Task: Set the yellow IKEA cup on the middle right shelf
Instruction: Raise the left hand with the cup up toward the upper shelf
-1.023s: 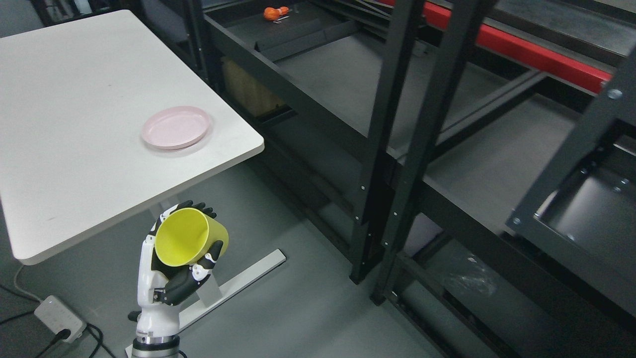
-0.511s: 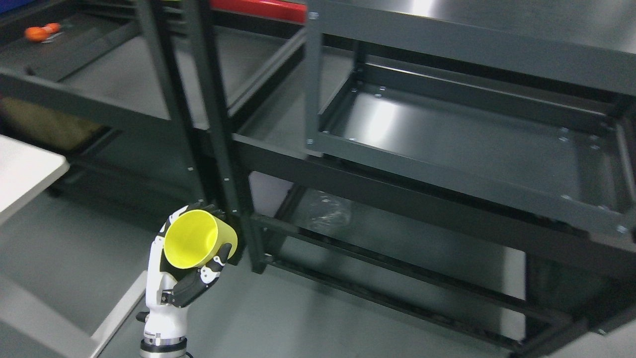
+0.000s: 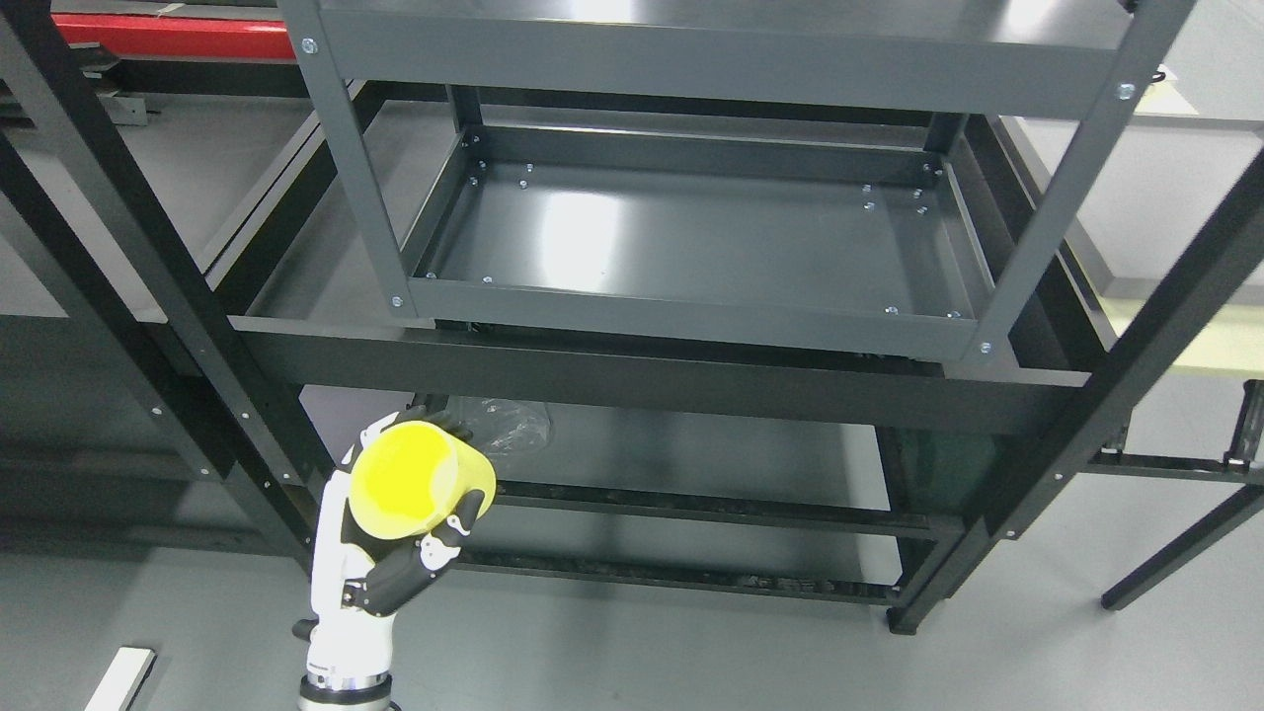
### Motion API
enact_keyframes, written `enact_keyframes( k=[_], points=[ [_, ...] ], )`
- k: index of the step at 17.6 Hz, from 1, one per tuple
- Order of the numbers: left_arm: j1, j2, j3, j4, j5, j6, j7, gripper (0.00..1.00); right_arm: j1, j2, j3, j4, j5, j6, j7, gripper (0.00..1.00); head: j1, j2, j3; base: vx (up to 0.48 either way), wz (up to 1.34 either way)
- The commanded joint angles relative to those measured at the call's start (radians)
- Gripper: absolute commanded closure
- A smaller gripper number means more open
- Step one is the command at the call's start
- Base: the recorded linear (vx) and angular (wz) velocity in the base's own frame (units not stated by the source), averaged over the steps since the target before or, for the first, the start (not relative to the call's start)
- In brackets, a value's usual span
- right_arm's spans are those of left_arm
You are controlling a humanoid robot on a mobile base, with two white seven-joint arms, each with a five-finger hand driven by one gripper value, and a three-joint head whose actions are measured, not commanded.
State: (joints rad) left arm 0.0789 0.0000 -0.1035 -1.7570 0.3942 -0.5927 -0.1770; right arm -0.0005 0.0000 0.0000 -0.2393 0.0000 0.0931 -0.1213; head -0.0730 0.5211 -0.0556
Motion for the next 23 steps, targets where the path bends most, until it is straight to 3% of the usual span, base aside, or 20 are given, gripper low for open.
enact_keyframes(
  k=[1, 6, 14, 23],
  points=[
    [-0.033, 0.017, -0.065, -0.004, 0.000, -0.013, -0.001, 0.99, 0.014, -0.017, 0.017, 0.000, -0.025, 0.000, 0.005, 0.01, 0.0000, 0.000, 0.000, 0.047, 0.05],
    [-0.168, 0.017, -0.120, -0.001, -0.003, 0.017, -0.001, 0.99, 0.014, -0.017, 0.017, 0.000, -0.025, 0.000, 0.005, 0.01, 0.0000, 0.000, 0.000, 0.051, -0.02],
    [-0.229, 0.017, -0.206, -0.004, -0.006, 0.017, -0.002, 0.99, 0.014, -0.017, 0.017, 0.000, -0.025, 0.000, 0.005, 0.01, 0.0000, 0.000, 0.000, 0.090, -0.07],
    [-0.526, 0.017, -0.484, -0.002, -0.006, 0.100, 0.002, 0.99, 0.014, -0.017, 0.017, 0.000, -0.025, 0.000, 0.005, 0.01, 0.0000, 0.000, 0.000, 0.170, 0.12]
  ],
)
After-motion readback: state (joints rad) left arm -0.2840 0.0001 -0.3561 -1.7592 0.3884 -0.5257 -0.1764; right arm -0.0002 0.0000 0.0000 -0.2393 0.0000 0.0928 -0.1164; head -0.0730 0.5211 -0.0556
